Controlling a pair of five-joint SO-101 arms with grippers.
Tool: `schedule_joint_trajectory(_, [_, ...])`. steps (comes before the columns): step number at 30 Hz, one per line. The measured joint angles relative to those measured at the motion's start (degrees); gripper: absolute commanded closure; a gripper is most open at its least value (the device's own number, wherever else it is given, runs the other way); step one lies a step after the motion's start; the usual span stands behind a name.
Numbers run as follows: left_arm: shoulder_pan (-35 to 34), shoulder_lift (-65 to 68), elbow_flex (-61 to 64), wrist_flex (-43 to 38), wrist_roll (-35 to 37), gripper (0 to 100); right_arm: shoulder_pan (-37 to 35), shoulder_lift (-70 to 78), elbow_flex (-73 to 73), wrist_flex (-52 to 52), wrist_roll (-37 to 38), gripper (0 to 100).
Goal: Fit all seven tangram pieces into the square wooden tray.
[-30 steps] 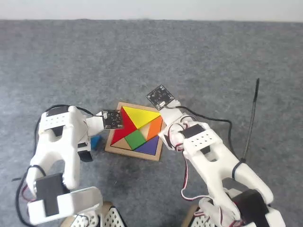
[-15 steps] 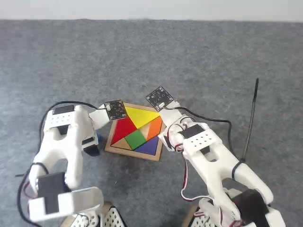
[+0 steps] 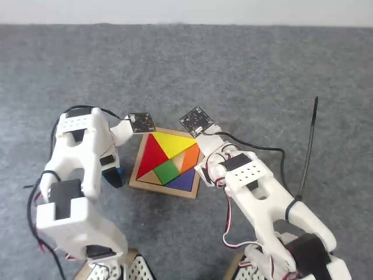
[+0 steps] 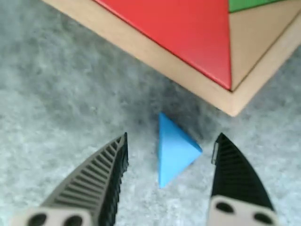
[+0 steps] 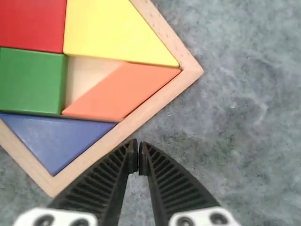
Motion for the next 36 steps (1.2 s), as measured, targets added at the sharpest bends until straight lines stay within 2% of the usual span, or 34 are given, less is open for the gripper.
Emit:
schedule_joint_trajectory(6, [-0.4, -1.2, -1.4, 7.1, -0.9, 72, 0.0, 0.0, 0.0, 0.0, 0.0, 99.1])
schedule_joint_trajectory(10, [-0.4, -9.2, -1.4, 10.5, -1.0, 72, 0.0, 0.0, 0.0, 0.0, 0.0, 99.1])
schedule_joint_trajectory(14, [-0.4, -14.3, -0.3, 8.5, -1.0, 72, 0.0, 0.0, 0.0, 0.0, 0.0, 99.1])
schedule_joint_trajectory(18, [-0.4, -13.8, 0.2, 5.0, 0.8, 72, 0.0, 0.0, 0.0, 0.0, 0.0, 99.1])
schedule_joint_trajectory(25, [-2.4, -12.0, -1.5, 5.0, 1.5, 72, 0.0, 0.0, 0.0, 0.0, 0.0, 99.1])
schedule_joint_trajectory(28, [-5.5, -14.3, -6.6, 7.8, 1.4, 72, 0.0, 0.0, 0.0, 0.0, 0.0, 99.1])
schedule_joint_trajectory(30, [-6.7, -18.1, -10.7, 12.8, 1.3, 72, 0.0, 0.0, 0.0, 0.0, 0.0, 99.1])
schedule_joint_trajectory(34, [-6.2, -28.8, -15.0, 23.2, 1.1, 72, 0.0, 0.0, 0.0, 0.0, 0.0, 99.1])
schedule_joint_trajectory(36, [-5.6, -34.4, -15.0, 24.7, 1.0, 72, 0.1, 0.0, 0.0, 0.0, 0.0, 99.1])
